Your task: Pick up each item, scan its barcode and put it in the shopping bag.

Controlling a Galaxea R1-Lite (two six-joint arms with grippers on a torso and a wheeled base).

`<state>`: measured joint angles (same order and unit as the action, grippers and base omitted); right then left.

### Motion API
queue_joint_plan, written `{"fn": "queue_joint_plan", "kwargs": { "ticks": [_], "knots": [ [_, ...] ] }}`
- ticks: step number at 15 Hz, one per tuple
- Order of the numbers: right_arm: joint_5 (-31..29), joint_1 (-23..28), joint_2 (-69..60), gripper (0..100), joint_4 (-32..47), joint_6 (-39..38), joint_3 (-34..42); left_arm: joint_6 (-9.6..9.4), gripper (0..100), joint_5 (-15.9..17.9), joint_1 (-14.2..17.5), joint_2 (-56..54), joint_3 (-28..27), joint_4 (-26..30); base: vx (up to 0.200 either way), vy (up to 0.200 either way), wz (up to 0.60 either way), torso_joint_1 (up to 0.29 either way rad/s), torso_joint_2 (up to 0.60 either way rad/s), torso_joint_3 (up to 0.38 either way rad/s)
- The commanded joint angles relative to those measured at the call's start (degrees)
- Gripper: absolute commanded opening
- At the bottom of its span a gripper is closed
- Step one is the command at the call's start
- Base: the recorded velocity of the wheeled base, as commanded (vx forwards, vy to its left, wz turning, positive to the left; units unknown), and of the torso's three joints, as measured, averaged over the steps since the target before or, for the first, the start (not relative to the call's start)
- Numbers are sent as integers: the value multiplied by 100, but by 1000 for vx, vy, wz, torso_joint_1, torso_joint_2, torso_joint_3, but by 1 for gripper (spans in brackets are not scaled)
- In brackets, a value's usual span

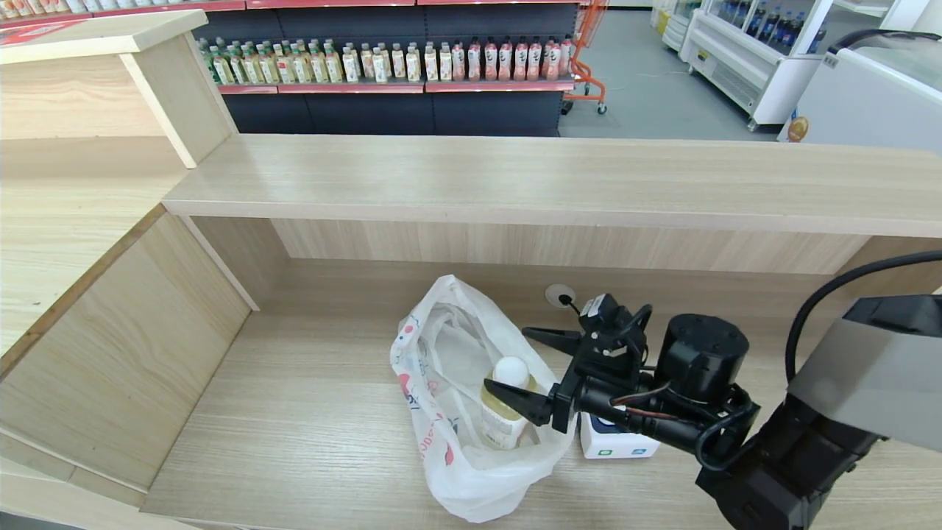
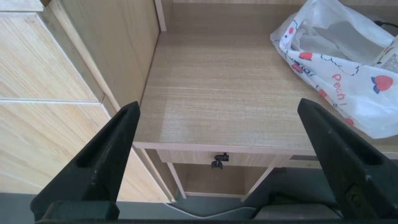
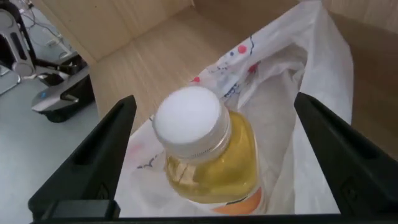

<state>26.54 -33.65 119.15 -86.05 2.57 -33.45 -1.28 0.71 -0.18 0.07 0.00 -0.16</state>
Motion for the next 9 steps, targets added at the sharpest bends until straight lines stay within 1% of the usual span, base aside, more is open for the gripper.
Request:
{"fn": "queue_joint_plan", "kwargs": {
  "ticks": [1, 3, 4, 5, 6, 7, 8, 9],
  "knots": [
    [-26, 174, -630, 100, 326, 411, 14, 14, 100, 0, 1, 1, 0, -2, 0, 0, 0, 0, 0, 0],
    [-44, 332, -832, 100, 326, 1052, 163, 31, 100, 0, 1, 1, 0, -2, 0, 0, 0, 0, 0, 0],
    [-52, 508, -999, 100, 344, 1184, 216, 66, 100, 0, 1, 1, 0, -2, 0, 0, 0, 0, 0, 0],
    [-61, 570, -1043, 100, 379, 1184, 207, 93, 100, 0, 1, 1, 0, -2, 0, 0, 0, 0, 0, 0],
    [-536, 974, -1307, 100, 484, 1211, 163, 110, 100, 0, 1, 1, 0, -2, 0, 0, 0, 0, 0, 0],
    [-975, 1167, -1606, 100, 722, 1158, 216, 119, 100, 0, 1, 1, 0, -2, 0, 0, 0, 0, 0, 0],
    [-1239, 1352, -1975, 100, 1029, 1149, 410, 119, 100, 0, 1, 1, 0, -2, 0, 0, 0, 0, 0, 0],
    [-1300, 1554, -2388, 100, 1372, 1149, 691, 119, 100, 0, 1, 1, 0, -2, 0, 0, 0, 0, 0, 0]
  ]
}}
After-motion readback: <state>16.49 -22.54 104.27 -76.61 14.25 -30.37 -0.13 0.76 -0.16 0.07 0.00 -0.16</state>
